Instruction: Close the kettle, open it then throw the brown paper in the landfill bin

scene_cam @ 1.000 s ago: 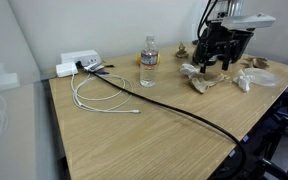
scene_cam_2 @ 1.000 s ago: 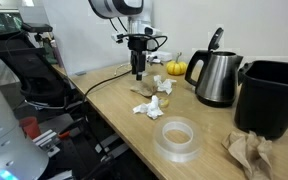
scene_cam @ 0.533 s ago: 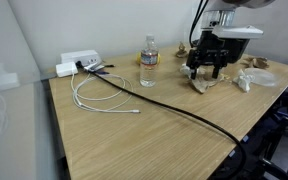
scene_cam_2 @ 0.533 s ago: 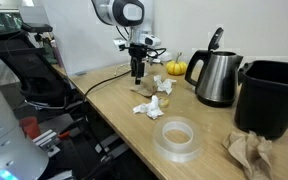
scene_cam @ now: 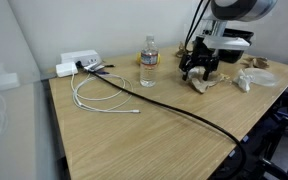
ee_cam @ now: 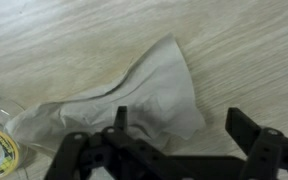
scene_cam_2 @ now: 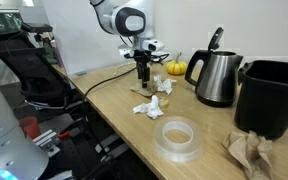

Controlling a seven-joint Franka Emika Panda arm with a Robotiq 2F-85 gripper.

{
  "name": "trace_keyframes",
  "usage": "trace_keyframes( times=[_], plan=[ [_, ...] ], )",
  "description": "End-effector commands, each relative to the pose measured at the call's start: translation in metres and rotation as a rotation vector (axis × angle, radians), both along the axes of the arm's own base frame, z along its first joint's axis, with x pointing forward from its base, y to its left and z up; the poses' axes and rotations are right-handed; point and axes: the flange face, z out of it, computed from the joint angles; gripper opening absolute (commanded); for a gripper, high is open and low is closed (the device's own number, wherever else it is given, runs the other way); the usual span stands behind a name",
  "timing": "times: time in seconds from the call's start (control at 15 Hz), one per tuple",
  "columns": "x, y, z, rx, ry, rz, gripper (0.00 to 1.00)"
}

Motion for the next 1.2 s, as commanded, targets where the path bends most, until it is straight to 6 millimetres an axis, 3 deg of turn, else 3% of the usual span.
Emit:
trace_keyframes(
  times=[0.0,0.67,1.13],
  plan=[
    [0.002,0.0,-0.005,-0.009,-0.017,-0.02,0.72],
    [0.005,-0.009,-0.001,-0.02,-0.02,-0.066,0.02],
    [0.003,-0.041,0.039,-0.067,-0.04,-0.136,0.0]
  ],
)
